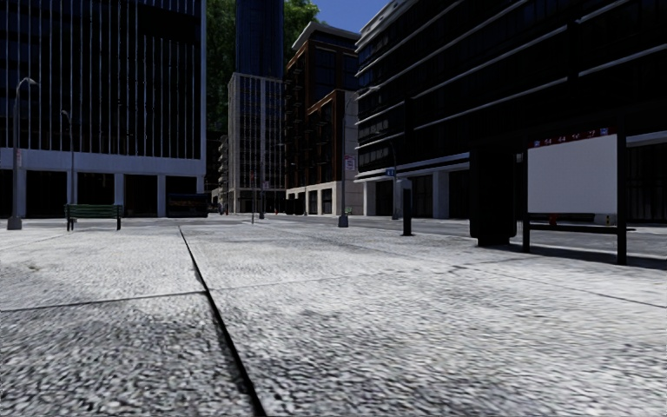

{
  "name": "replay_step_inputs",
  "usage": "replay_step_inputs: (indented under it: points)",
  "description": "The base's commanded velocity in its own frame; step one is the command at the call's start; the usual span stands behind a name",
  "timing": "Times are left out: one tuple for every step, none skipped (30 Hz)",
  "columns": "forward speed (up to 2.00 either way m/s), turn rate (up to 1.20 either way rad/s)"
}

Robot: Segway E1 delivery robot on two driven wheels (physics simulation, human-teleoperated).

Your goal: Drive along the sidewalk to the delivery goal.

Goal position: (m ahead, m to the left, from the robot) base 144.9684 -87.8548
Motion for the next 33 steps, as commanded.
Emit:
replay_step_inputs:
  points:
    - [2.0, 0.0]
    - [2.0, 0.0]
    - [2.0, 0.0]
    - [2.0, 0.0]
    - [2.0, 0.0]
    - [2.0, 0.0]
    - [2.0, 0.0]
    - [2.0, 0.0]
    - [2.0, 0.0]
    - [2.0, 0.0]
    - [2.0, 0.0]
    - [2.0, 0.0]
    - [2.0, 0.0]
    - [2.0, 0.0]
    - [2.0, 0.0]
    - [2.0, 0.0]
    - [2.0, 0.0]
    - [2.0, 0.0]
    - [2.0, 0.0]
    - [2.0, 0.0]
    - [2.0, 0.0]
    - [2.0, 0.0]
    - [2.0, 0.0]
    - [2.0, 0.0]
    - [2.0, 0.0]
    - [2.0, 0.0]
    - [2.0, 0.0]
    - [2.0, 0.0]
    - [2.0, 0.0]
    - [2.0, 0.0]
    - [2.0, 0.0]
    - [2.0, 0.0]
    - [2.0, 0.0]
